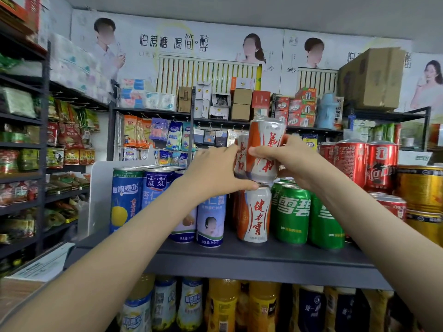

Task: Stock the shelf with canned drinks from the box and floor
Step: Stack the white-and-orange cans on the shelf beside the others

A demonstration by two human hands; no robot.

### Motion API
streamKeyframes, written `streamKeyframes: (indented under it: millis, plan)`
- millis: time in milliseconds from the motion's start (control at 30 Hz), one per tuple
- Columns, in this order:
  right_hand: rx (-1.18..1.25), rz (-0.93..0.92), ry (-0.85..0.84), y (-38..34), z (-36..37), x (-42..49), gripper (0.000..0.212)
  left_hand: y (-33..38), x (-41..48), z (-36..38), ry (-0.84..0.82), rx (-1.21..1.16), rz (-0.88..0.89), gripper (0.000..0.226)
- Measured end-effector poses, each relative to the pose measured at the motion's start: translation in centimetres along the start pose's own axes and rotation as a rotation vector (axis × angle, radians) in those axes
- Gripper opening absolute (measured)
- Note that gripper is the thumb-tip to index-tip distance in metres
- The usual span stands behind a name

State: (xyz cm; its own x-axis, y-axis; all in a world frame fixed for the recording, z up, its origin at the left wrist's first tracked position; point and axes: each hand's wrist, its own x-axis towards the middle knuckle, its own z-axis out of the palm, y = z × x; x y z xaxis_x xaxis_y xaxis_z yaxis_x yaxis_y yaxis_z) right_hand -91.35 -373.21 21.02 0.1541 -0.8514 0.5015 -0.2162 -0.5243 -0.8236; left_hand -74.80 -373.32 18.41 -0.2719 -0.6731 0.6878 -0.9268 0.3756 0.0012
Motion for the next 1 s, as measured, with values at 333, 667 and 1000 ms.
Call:
streamKeyframes:
  millis: [333,667,1000]
  plan:
    - [-0.048,0.05,0.047,1.1,1.0,1.3,0.038,-3.1,-0.5,0.0,-0.102,0.037,-0.02,0.086]
    - [-0.024,0.062,0.051,1.9,0.9,2.0,0.04,-3.9,-0.5,1.0,-0.152,0.057,-0.048,0.065]
    - [-0.018,0.039,0.065,2.6,0.7,2.7,0.06,-3.8,-0.6,1.0,-0.15,0.068,-0.018,0.062]
